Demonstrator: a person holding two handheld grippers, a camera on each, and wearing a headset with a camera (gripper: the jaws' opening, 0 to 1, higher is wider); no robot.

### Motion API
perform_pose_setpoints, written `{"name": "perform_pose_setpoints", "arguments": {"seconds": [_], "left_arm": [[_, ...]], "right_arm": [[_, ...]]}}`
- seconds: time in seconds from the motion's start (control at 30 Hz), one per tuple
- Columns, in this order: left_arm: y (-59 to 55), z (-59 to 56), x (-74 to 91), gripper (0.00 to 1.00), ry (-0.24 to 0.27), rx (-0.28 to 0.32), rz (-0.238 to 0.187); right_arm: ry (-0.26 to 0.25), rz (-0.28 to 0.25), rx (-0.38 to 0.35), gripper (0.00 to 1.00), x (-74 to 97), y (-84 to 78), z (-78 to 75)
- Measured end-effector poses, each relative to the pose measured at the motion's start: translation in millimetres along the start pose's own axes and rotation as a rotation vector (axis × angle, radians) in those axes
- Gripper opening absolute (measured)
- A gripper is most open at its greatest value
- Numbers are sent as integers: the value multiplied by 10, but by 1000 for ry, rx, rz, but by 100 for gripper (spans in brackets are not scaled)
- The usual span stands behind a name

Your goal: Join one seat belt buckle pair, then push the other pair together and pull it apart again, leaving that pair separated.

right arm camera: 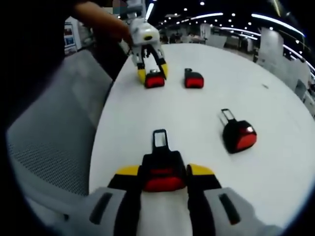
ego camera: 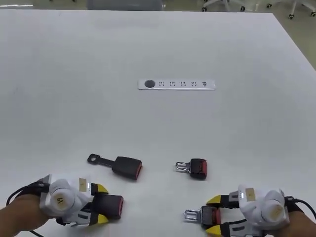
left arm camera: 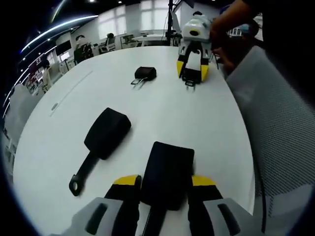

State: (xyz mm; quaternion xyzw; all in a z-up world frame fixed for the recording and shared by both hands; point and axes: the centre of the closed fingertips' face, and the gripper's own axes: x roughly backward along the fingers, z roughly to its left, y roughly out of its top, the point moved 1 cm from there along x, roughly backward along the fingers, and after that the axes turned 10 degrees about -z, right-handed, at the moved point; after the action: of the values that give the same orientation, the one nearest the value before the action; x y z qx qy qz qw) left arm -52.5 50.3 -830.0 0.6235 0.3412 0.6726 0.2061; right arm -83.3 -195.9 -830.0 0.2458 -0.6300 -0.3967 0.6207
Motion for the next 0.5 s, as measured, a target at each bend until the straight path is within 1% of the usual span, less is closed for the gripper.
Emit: {"name": "perform_pose_setpoints", "arguments": {"seconds": [0.07,0.13,0.23,0.4,0.5], "left_arm": [[2,-1,-1,39,1,1,-1],[4,-3,-1,39,3,2,-3],[6,-3,-5,39,-1,-4,5],[19,-11,-9,38,-9,-8,8],[15,-9,-10,38,-11,-9,19]], "right_arm": [[5,-6,5,36,2,1,2],[9,-24,-4,36,13,-5,-7],[9,-50,-16,36,16,2,-3],[6,-76,-31,36,-5,20,-8],[4,-93,-37,36,-30,43,-17]]}}
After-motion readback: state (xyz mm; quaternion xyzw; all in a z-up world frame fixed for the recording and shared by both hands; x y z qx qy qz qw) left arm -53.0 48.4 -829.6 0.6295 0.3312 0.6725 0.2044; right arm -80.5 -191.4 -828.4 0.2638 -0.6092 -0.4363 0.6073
